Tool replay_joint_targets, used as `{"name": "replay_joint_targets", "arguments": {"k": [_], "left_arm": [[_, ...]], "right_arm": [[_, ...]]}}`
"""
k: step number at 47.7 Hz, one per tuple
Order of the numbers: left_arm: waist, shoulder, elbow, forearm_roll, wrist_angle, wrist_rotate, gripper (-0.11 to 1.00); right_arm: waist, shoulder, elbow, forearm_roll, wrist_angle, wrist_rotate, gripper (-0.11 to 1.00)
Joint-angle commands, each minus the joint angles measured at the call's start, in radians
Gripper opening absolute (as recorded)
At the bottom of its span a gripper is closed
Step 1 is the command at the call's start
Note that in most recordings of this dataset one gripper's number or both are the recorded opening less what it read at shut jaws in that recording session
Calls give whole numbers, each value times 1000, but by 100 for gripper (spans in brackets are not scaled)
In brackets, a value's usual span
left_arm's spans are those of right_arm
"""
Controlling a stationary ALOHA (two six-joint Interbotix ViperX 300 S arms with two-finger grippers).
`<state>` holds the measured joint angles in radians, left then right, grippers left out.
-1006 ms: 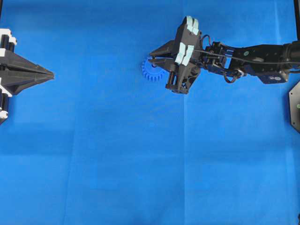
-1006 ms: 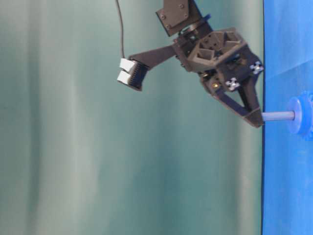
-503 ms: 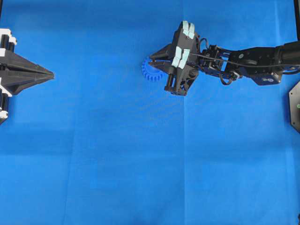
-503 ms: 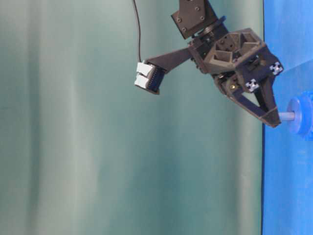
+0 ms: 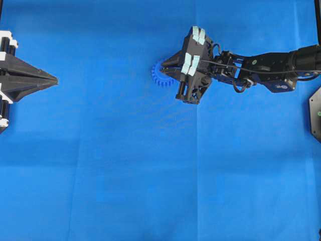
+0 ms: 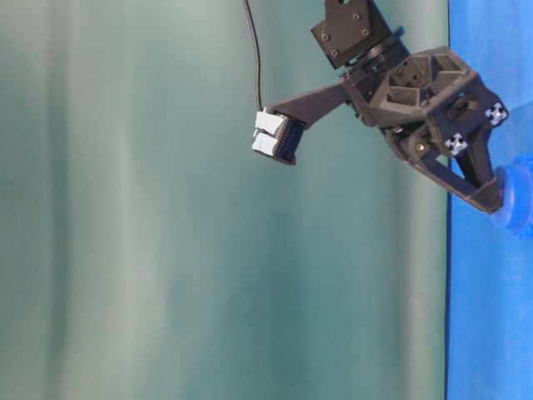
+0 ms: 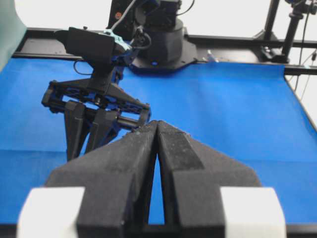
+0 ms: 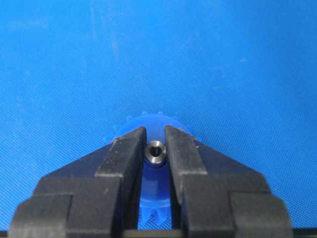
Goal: Insert the shaft placed at a random location into the center hole of the small gear at another random location.
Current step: 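Lower the shaft into the gear's center hole with the right gripper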
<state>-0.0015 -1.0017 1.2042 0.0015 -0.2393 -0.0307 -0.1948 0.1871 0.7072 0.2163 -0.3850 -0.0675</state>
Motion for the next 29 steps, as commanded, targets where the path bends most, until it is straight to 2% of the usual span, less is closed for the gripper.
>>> {"name": "replay_joint_targets", "arguments": {"k": [1, 24, 29], "left_arm": [[0, 3, -9, 0, -5, -2, 0], [5, 3, -9, 0, -5, -2, 0], [6, 3, -9, 0, -5, -2, 0]], "right_arm": [[0, -9, -11, 2, -11, 2, 3], [0, -9, -11, 2, -8, 2, 3], [0, -9, -11, 2, -9, 2, 14]]}}
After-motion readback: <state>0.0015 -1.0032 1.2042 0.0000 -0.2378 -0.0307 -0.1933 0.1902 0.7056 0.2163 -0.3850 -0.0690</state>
